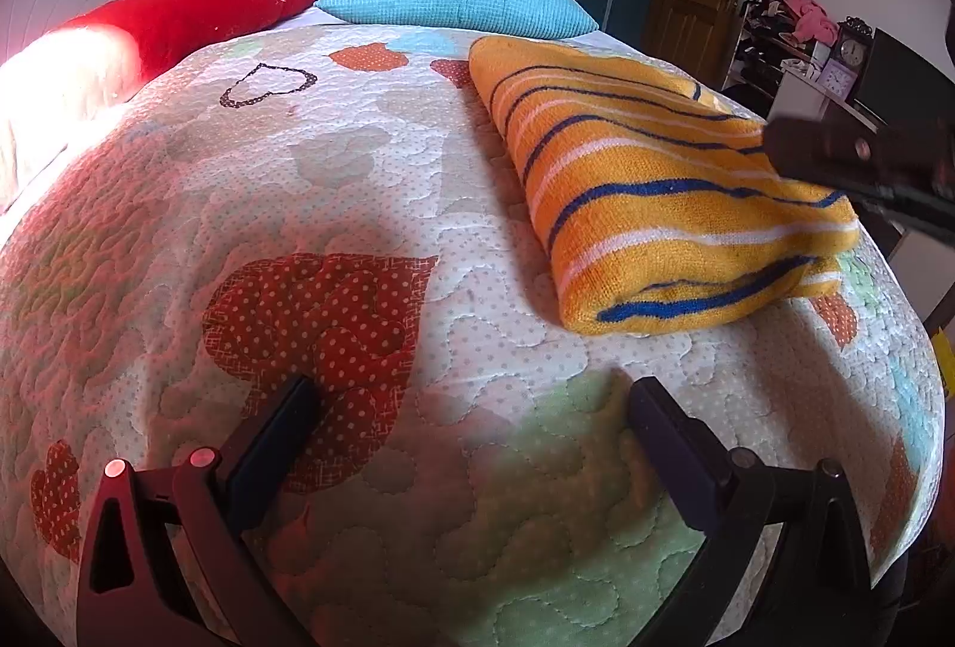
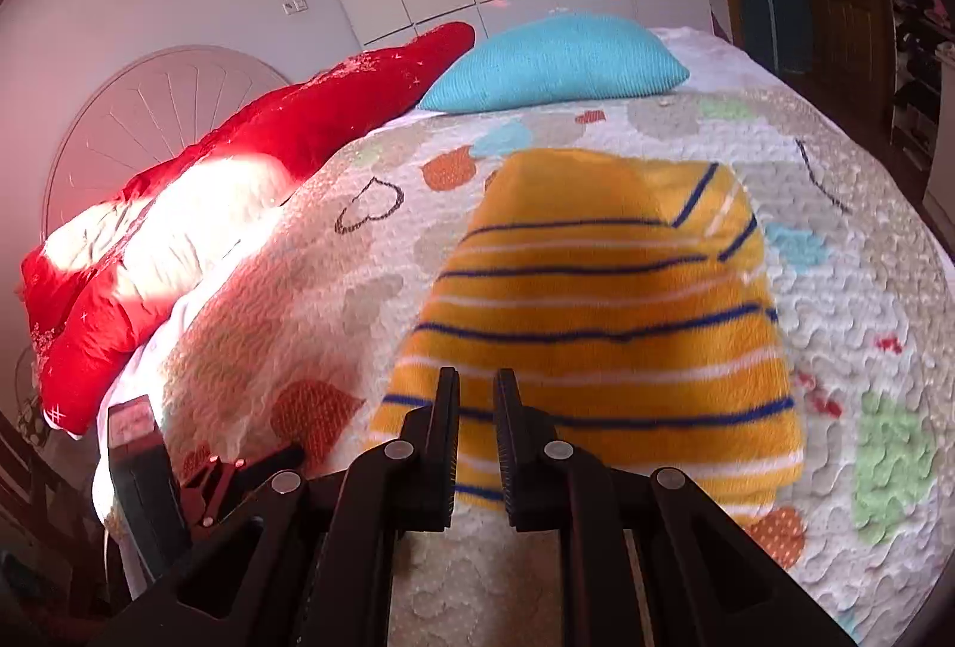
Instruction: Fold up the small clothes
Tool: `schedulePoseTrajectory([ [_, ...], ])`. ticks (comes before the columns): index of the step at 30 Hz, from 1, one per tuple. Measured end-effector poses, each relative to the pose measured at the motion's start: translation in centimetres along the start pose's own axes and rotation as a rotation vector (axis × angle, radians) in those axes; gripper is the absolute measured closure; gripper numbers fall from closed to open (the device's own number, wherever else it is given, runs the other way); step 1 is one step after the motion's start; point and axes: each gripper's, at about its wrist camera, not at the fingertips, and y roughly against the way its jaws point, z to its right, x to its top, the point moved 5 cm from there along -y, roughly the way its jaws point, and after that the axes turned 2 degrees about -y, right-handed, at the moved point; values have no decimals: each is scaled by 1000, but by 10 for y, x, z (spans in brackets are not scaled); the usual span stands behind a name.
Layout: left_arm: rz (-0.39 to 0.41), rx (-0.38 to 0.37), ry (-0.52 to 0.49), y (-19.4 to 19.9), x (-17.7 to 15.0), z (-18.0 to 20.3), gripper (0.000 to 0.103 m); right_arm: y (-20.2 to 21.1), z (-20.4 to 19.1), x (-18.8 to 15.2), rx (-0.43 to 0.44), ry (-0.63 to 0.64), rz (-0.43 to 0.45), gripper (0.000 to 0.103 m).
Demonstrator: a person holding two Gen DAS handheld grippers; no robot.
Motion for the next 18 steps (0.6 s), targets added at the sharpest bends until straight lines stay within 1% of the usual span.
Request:
schedulePoseTrajectory([
  [1,0,2,-1,0,0,0,0,-8,-2,9,-3,4,5,90],
  [4,-1,2,-1,0,0,0,0,-46,-6,28,0,-2,-25,90],
  [5,-1,3,-1,0,0,0,0,-61,-6,29,-2,3,-44,90],
  [7,0,2,0,0,0,0,0,-87,-6,19,5,-5,-111,89],
  [8,0,2,0,0,0,0,0,-89,-4,12,15,-17,-102,89],
  [9,0,2,-1,0,0,0,0,-84,-3,6,29,-24,-78,89],
  [11,2,0,1,-1,0,0,0,-67,2,-8,56,-37,-66,89],
  [12,3,-2,2,-1,0,-1,0,-57,6,-17,68,-47,-68,88],
  [14,4,-5,4,-1,0,-1,0,-38,16,-40,79,-57,-100,88],
  [16,5,-5,5,-1,0,-1,0,-10,27,-59,80,-73,-89,88],
  [17,6,-6,6,0,0,-1,0,2,33,-66,55,-84,-94,76],
  [18,6,-6,6,0,0,-1,0,16,40,-72,13,-89,-73,60],
])
